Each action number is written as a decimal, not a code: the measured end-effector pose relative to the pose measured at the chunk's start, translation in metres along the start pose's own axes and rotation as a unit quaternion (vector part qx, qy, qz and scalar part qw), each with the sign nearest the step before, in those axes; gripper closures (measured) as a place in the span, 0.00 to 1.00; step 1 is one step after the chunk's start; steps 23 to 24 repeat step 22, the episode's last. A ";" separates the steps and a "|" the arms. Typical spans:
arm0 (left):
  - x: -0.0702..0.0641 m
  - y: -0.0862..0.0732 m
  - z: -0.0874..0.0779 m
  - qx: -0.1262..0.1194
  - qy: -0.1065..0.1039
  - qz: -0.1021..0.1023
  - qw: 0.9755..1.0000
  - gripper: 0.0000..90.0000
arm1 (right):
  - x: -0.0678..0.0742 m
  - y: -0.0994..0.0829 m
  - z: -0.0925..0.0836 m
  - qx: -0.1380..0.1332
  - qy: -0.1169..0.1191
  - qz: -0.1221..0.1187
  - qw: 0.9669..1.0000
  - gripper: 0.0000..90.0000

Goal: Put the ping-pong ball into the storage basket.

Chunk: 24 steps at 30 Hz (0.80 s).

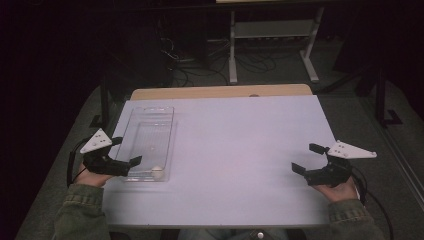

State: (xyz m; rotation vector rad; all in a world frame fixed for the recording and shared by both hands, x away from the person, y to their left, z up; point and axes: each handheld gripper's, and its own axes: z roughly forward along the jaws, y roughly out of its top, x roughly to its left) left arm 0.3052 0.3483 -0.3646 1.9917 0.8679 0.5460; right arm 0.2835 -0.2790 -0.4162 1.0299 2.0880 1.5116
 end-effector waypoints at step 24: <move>-0.008 -0.030 -0.008 -0.066 0.025 -0.044 0.997 0.00 | 0.000 0.000 -0.001 -0.006 -0.001 0.002 1.000 0.00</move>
